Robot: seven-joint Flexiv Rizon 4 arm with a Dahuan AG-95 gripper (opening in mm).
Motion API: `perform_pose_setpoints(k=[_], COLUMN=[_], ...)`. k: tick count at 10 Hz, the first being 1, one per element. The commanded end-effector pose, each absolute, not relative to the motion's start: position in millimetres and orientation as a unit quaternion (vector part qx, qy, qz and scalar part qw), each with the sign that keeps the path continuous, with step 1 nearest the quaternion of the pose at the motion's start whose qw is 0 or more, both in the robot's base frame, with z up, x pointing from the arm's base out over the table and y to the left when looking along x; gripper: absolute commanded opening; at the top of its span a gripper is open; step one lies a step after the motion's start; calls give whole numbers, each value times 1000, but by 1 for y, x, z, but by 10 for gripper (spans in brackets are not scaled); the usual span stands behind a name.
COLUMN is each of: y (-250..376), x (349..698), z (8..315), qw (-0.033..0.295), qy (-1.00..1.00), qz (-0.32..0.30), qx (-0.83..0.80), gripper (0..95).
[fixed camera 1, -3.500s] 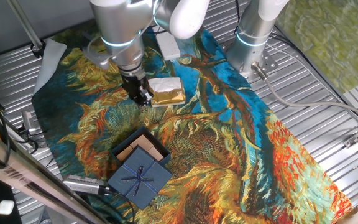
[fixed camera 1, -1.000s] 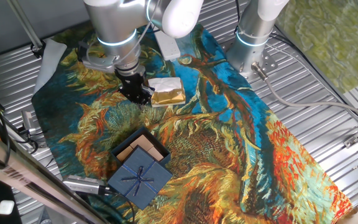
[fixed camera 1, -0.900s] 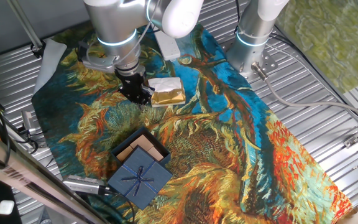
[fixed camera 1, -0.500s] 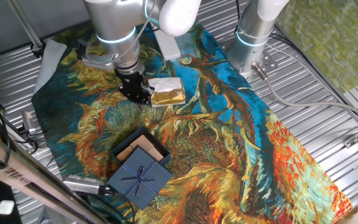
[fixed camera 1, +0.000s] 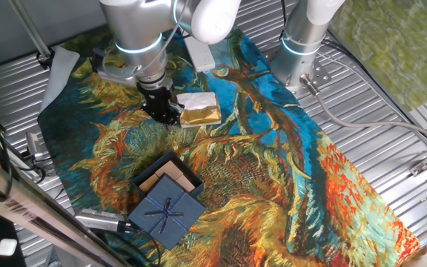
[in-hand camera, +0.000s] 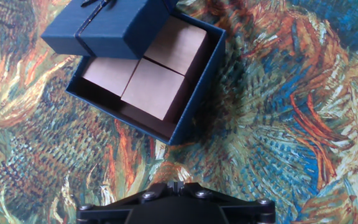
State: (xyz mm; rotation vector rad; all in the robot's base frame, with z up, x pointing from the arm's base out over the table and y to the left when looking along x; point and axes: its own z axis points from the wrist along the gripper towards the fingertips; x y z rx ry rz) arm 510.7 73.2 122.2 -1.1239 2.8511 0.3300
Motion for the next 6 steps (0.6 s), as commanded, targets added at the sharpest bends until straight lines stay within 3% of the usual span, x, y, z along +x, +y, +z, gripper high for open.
perform_pose_setpoints(k=[1,6], y=[74,74], x=[510,510], z=[123,123], qw=[28,31], qy=[926,922], qz=[107,112], qx=[-361,-369], gripper=[0,0])
